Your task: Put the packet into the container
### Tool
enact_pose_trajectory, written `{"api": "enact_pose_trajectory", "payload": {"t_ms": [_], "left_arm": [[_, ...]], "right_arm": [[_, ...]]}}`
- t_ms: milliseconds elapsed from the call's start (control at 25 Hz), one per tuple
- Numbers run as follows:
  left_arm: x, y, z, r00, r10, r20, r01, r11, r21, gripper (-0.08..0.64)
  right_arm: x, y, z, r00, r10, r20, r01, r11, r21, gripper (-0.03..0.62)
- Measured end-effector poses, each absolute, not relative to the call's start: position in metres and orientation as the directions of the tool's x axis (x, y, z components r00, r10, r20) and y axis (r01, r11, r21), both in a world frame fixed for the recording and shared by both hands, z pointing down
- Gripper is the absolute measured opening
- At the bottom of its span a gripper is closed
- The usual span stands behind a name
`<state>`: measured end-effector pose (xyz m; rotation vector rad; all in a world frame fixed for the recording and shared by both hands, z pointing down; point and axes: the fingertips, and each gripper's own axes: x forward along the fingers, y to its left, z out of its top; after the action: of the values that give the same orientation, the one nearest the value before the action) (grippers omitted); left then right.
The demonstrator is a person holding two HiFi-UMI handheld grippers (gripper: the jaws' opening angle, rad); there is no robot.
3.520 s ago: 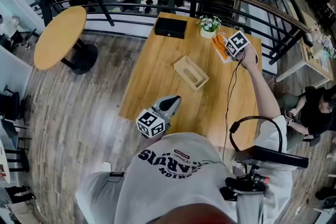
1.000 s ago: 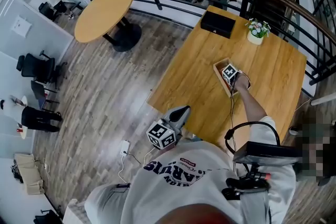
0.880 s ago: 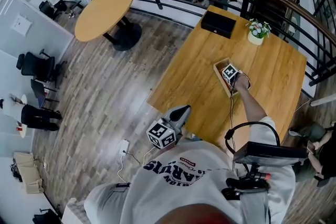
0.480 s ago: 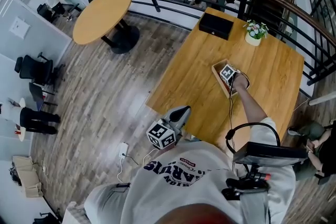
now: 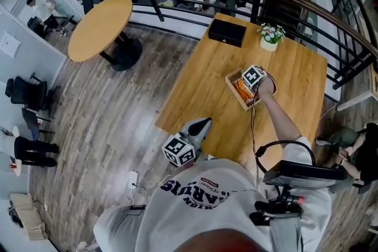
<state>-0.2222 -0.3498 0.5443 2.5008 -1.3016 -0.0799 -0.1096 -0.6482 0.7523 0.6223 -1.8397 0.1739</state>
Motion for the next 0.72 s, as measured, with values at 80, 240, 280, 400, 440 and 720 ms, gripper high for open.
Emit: {"api": "enact_pose_trajectory", "payload": {"t_ms": [80, 240, 280, 400, 440, 720], "left_arm": [[-0.212, -0.355, 0.541, 0.614, -0.785, 0.083, -0.767, -0.569, 0.298, 0.003], [-0.193, -0.363, 0.536, 0.667, -0.742, 0.064, -0.725, -0.627, 0.284, 0.003], [-0.189, -0.364, 0.535, 0.679, -0.732, 0.061, -0.715, -0.640, 0.281, 0.003], [-0.175, -0.368, 0.534, 0.715, -0.698, 0.053, -0.683, -0.679, 0.270, 0.003], [-0.170, -0.370, 0.533, 0.726, -0.686, 0.050, -0.672, -0.691, 0.266, 0.003], [-0.147, -0.379, 0.522, 0.785, -0.619, 0.026, -0.605, -0.755, 0.252, 0.003]], "right_arm": [[-0.105, -0.650, 0.721, -0.272, -0.385, 0.882, -0.535, 0.823, 0.194, 0.316], [-0.101, -0.642, 0.650, -0.380, -0.472, 0.796, -0.565, 0.799, 0.204, 0.316], [-0.098, -0.638, 0.633, -0.396, -0.489, 0.777, -0.571, 0.794, 0.209, 0.316], [-0.082, -0.624, 0.584, -0.432, -0.539, 0.724, -0.596, 0.773, 0.220, 0.316], [-0.076, -0.618, 0.569, -0.445, -0.552, 0.705, -0.607, 0.765, 0.216, 0.316], [-0.028, -0.548, 0.478, -0.559, -0.690, 0.460, -0.724, 0.676, 0.136, 0.314]]}}
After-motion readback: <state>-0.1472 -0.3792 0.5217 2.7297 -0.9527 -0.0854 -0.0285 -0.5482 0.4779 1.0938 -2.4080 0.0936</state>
